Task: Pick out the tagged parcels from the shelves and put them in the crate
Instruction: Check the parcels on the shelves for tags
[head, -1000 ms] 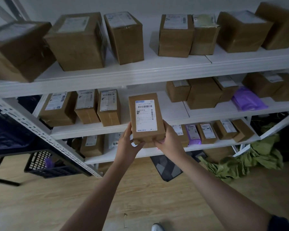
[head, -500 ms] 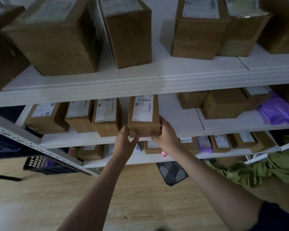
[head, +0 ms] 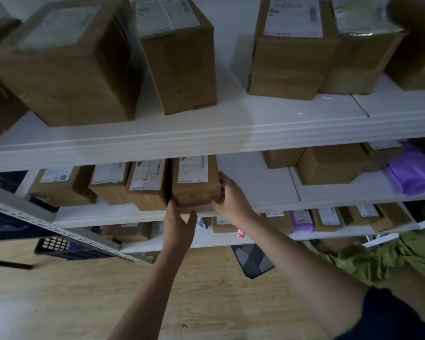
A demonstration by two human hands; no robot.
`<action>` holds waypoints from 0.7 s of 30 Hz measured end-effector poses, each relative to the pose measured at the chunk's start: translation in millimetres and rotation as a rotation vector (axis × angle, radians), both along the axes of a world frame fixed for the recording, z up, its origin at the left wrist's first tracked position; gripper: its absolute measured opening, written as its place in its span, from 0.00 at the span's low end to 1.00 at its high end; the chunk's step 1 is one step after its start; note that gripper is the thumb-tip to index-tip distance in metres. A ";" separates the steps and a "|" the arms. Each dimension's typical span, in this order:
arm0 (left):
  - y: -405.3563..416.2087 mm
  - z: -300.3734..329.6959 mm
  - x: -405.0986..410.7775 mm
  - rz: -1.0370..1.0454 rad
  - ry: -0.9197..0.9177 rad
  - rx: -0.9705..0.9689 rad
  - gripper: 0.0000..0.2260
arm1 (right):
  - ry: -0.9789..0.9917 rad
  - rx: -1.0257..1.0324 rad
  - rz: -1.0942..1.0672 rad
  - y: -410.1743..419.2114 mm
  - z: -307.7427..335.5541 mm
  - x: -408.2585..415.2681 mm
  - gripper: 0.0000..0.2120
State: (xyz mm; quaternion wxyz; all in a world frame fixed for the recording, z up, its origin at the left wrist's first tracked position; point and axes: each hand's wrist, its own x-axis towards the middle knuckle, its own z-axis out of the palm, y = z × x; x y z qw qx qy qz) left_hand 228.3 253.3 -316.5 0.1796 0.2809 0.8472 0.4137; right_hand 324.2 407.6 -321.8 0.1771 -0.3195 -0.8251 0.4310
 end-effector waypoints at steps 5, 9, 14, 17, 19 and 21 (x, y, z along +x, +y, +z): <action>-38.1 -1.3 28.1 0.002 -0.012 0.045 0.30 | -0.063 0.022 0.006 -21.0 14.8 35.5 0.35; -54.2 2.6 45.9 0.042 0.025 0.086 0.25 | -0.113 0.049 -0.038 -34.2 32.9 76.4 0.39; -43.5 20.9 68.6 -0.091 0.098 0.115 0.20 | -0.132 0.046 -0.178 -29.0 49.3 117.2 0.37; -25.7 31.7 83.2 -0.142 0.129 0.150 0.17 | -0.120 0.036 -0.233 -12.3 54.6 130.4 0.35; -6.2 36.4 90.4 -0.189 0.133 0.151 0.16 | -0.123 0.023 -0.263 3.6 54.4 136.4 0.34; 19.6 37.9 97.8 -0.256 0.092 0.167 0.16 | -0.135 0.027 -0.283 20.8 51.5 142.8 0.34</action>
